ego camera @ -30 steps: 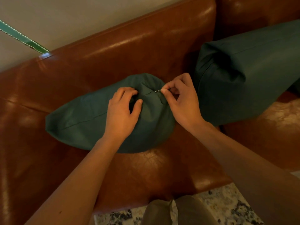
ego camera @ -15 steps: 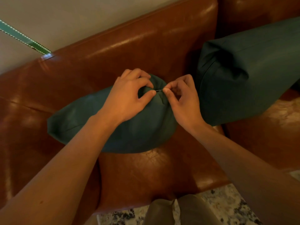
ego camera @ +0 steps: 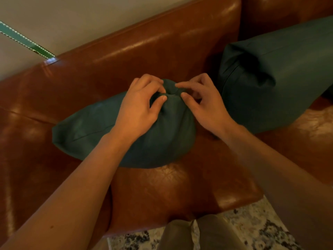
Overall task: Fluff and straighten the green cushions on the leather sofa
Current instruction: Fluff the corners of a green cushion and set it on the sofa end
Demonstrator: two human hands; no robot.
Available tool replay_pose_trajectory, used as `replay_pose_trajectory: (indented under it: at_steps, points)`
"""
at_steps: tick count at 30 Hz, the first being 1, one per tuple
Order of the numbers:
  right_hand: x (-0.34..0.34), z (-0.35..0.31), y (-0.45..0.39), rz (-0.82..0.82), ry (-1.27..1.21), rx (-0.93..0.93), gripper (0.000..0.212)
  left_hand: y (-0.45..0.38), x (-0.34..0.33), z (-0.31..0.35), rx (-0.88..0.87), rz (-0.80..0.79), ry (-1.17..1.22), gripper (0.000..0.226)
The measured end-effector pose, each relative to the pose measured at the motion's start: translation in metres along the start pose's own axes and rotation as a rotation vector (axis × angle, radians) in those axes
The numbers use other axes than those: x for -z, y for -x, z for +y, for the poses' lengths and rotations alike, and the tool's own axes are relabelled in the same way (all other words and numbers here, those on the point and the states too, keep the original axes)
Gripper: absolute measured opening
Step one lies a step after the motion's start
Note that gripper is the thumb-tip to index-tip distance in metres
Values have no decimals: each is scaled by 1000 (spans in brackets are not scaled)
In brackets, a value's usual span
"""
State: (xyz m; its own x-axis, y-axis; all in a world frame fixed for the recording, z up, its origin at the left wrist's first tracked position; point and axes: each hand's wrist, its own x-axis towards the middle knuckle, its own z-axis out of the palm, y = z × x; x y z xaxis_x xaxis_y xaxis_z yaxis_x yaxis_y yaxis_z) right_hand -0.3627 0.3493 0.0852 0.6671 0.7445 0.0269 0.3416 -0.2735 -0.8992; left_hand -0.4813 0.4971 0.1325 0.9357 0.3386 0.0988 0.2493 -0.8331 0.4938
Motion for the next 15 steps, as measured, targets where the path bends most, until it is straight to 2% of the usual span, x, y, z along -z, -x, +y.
replay_pose_trajectory:
  at_steps: [3, 7, 12, 15]
  points:
    - [16, -7, -18, -240, 232, 117, 18, 3, -2, 0, -21, 33, -20, 10]
    - [25, -15, -30, -338, 264, 146, 12, 6, -6, 0, -21, 73, -17, 9]
    - [22, -23, -42, -373, 142, -7, 22, 10, -11, 1, -90, 147, -64, 8]
    - [28, -22, -58, -641, 240, -60, 17, 12, -13, 1, -133, 164, -104, 10]
